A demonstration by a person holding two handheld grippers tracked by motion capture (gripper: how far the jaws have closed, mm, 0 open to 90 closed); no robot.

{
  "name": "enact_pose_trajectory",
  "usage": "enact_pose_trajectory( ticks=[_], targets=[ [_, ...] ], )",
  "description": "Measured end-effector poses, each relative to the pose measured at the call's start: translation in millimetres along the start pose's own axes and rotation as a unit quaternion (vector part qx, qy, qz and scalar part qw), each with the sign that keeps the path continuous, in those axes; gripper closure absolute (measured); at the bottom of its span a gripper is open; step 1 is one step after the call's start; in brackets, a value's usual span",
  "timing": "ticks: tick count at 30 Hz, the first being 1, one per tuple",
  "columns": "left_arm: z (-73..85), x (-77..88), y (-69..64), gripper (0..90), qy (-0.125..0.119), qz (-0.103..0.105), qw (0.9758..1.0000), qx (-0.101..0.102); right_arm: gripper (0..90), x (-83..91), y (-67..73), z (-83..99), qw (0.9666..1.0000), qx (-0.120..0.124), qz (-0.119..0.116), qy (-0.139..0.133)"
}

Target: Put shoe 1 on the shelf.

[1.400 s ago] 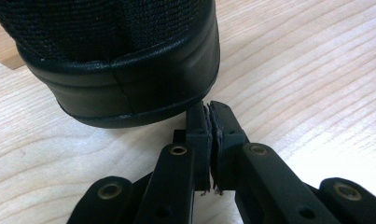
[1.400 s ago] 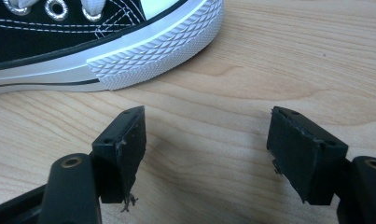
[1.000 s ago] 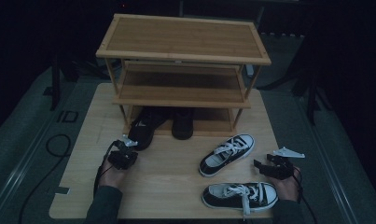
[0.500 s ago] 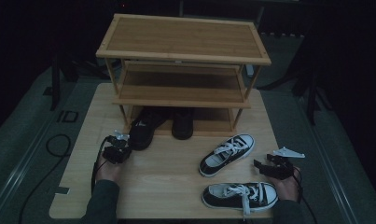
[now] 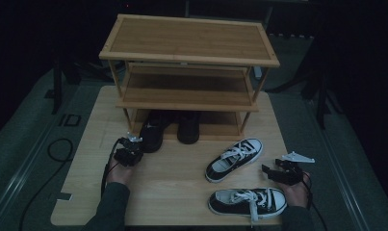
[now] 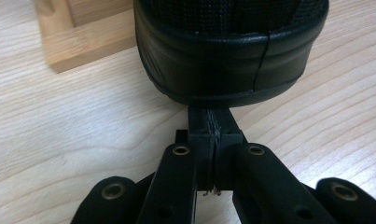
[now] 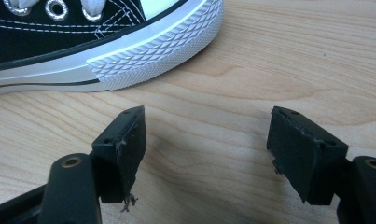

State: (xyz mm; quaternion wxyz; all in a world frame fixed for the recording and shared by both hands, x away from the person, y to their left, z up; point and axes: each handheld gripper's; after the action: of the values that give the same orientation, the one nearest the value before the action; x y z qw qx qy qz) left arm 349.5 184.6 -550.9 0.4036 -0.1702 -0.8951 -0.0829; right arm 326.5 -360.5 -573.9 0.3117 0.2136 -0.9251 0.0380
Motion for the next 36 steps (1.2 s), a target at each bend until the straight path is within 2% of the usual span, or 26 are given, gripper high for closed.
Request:
enact_pose_trajectory(
  ticks=[18, 25, 31, 36],
  targets=[
    [-20.3, -16.9, -27.3, 88.8, 0.008, 0.014, 0.9994, -0.031, 28.1, 0.0, 0.0, 0.0, 1.0, 0.0, 0.0, 0.0],
    [-30.6, -25.9, -41.0, 88.8, 0.014, 0.021, 0.9984, -0.051, 28.1, 0.1, 0.0, 0.0, 1.0, -0.001, 0.0, 0.0],
    [-37.7, -31.7, -47.8, 88.8, 0.016, 0.02, 0.9982, -0.055, 28.1, 0.1, 0.0, 0.0, 1.0, -0.001, 0.0, 0.0],
    [-40.3, -33.5, -45.4, 88.8, 0.019, 0.021, 0.9983, -0.051, 28.1, 0.1, -0.1, 0.0, 1.0, -0.001, -0.001, 0.0]
  ],
)
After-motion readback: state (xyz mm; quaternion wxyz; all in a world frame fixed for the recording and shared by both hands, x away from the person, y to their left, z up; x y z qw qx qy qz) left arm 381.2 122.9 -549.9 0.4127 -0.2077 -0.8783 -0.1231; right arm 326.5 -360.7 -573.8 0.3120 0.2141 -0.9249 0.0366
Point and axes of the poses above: each handheld gripper's, and its own axes: x roughly backward along the jaws, z roughly out of its underside, y roughly to its left, and after that the axes turned 4 degrees about -y, right-handed
